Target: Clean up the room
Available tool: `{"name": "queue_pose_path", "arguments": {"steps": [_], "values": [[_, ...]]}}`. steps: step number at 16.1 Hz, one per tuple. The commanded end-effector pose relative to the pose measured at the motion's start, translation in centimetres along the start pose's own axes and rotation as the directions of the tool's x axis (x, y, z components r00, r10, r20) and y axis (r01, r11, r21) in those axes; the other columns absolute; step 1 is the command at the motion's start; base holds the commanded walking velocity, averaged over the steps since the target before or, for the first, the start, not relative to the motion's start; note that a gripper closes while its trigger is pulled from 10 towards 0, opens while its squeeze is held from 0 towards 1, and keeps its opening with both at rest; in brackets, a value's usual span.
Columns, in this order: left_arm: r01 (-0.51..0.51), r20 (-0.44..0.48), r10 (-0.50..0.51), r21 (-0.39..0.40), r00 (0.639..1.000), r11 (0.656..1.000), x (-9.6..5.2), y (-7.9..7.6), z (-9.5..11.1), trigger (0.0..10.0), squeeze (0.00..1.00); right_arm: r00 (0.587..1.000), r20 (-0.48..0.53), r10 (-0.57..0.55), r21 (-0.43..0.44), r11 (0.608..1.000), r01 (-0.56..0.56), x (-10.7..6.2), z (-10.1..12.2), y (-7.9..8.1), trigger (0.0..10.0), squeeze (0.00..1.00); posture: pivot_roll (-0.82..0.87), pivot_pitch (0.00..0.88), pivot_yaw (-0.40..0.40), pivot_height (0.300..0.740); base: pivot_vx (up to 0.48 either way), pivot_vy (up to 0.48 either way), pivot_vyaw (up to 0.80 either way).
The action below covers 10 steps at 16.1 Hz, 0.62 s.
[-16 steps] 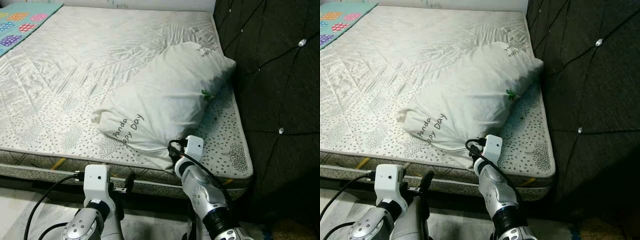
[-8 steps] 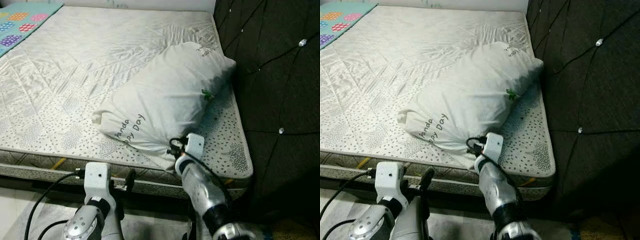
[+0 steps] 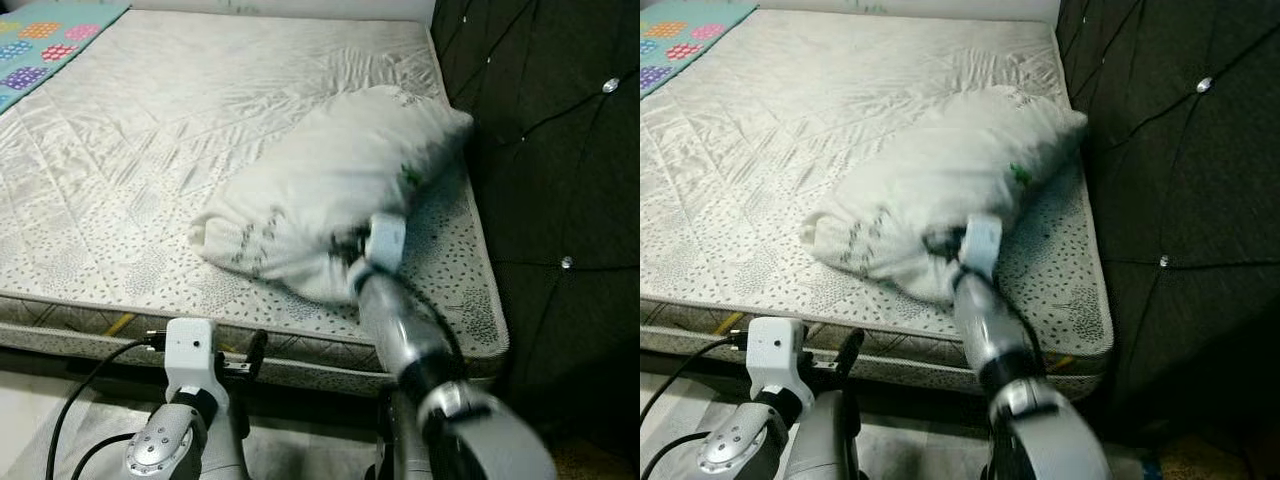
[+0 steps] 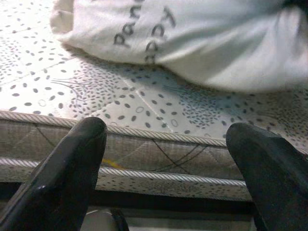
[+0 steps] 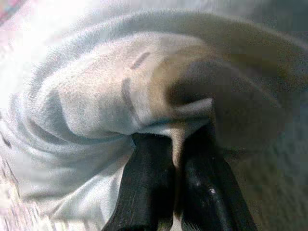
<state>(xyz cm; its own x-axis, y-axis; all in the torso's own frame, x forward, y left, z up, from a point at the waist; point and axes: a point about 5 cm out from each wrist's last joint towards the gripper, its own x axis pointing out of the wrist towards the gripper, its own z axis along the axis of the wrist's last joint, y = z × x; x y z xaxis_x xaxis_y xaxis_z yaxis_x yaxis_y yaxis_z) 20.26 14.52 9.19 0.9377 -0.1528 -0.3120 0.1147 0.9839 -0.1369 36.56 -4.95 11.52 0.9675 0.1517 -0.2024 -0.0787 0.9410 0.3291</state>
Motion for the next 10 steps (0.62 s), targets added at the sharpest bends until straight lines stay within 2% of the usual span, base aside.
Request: {"name": "queue_pose_path", "arguments": {"steps": [1,5,10], "values": [[-0.005,0.000,0.005,0.008,1.000,1.000,0.0,0.2,0.0,10.0,0.00,0.992,0.122,0.017,0.024,1.000,-0.020,0.6,3.2,1.6,0.0,0.00,0.11,0.066,-0.024,0.574,0.000,0.000,0.00],[0.086,0.069,-0.085,-0.020,0.994,0.996,0.2,-0.7,1.2,10.0,0.00,0.978,0.203,-0.057,-0.012,0.998,0.060,1.3,5.9,-0.7,0.0,0.00,0.11,0.053,-0.018,0.574,0.000,0.000,0.00],[0.112,0.084,-0.111,-0.008,0.990,0.994,0.4,-0.9,1.5,10.0,0.00,0.964,0.230,-0.129,-0.054,0.988,0.145,1.5,6.9,-2.5,0.0,0.00,0.11,0.041,-0.012,0.574,0.000,0.000,0.00]]}}
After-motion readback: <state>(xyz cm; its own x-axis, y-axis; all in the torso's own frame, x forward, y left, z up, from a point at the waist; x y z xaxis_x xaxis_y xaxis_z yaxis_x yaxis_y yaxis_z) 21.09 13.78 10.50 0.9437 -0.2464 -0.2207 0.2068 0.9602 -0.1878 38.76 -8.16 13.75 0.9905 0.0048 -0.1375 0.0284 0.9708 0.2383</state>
